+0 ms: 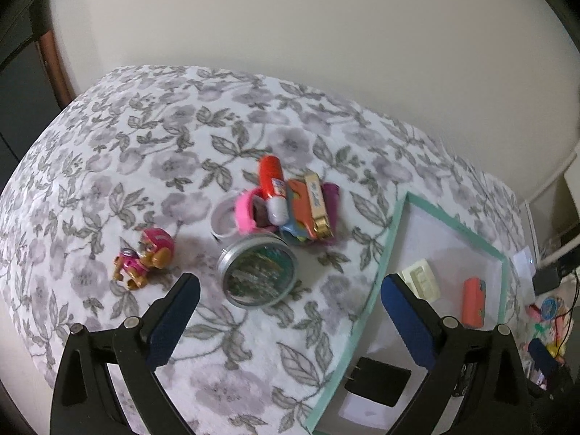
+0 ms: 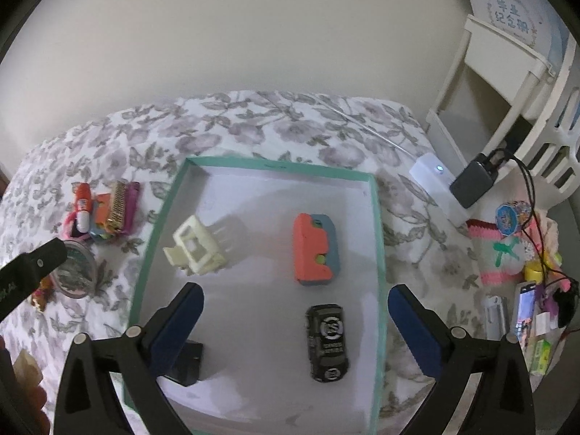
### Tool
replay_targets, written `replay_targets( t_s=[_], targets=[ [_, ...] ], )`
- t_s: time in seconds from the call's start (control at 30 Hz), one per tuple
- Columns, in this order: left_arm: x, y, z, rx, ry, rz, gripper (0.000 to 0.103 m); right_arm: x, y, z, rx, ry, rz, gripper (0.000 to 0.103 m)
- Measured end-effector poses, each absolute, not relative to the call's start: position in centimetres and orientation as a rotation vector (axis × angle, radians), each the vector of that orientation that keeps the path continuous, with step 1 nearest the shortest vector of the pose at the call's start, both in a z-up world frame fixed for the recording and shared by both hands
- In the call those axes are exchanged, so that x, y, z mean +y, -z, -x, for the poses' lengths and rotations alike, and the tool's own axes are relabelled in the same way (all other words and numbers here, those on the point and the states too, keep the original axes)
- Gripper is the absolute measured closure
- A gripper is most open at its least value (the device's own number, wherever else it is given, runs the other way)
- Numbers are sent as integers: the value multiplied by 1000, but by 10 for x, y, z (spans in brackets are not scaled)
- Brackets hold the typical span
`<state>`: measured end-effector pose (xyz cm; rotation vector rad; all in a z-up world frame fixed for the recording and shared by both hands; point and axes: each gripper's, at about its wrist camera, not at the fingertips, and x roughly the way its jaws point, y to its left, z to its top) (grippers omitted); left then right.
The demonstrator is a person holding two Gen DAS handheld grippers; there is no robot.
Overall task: Organize rigid objects
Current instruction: 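Move both open grippers back toward the pink dog figure and jar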
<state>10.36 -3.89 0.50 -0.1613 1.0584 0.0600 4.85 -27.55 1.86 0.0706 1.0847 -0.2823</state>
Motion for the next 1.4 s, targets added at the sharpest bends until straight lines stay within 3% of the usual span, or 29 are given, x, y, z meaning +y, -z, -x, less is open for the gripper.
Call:
replay_targets(
  t_s=[0.73, 0.97, 1.4],
  targets=[
    [89, -35, -110, 940, -227, 263, 3, -185, -67, -81, 925, 16, -138, 0],
    [131, -12, -111, 1002, -307, 371, 3, -139, -42, -102, 969, -91, -98, 0],
    [130, 59, -137, 1207, -339, 395, 3, -81, 28, -125, 1102, -193, 0, 0]
  ],
)
